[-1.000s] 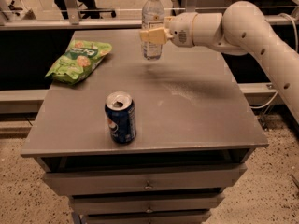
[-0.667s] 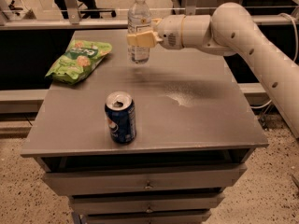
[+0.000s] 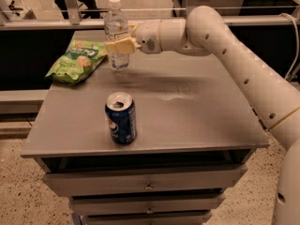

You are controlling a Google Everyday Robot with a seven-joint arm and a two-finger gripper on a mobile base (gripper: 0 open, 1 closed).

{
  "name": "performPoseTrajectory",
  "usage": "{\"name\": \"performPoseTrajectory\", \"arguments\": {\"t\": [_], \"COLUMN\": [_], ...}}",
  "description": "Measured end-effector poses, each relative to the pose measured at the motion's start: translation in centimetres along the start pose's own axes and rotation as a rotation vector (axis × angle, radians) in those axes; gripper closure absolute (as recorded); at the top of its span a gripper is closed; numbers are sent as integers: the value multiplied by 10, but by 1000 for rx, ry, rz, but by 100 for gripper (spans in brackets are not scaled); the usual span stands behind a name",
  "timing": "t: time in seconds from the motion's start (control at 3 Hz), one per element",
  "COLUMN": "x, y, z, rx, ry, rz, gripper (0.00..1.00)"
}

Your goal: Move blue plastic bottle near green rice chip bag

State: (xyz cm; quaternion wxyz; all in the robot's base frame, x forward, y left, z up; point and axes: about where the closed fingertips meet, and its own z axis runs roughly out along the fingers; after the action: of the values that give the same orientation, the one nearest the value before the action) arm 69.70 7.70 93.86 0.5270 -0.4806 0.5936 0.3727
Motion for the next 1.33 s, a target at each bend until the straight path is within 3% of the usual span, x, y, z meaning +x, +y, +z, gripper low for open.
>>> {"name": "performPoseTrajectory", "arguments": {"t": [0.33,0.67,1.33], "x": [8,12,17], "y": [5,10,17], "z": [26,47,68], "rx": [-39,-71,-102], "ry": [7,7,0], "rz": [-10,-21,-24], "gripper": [100,82,35]}}
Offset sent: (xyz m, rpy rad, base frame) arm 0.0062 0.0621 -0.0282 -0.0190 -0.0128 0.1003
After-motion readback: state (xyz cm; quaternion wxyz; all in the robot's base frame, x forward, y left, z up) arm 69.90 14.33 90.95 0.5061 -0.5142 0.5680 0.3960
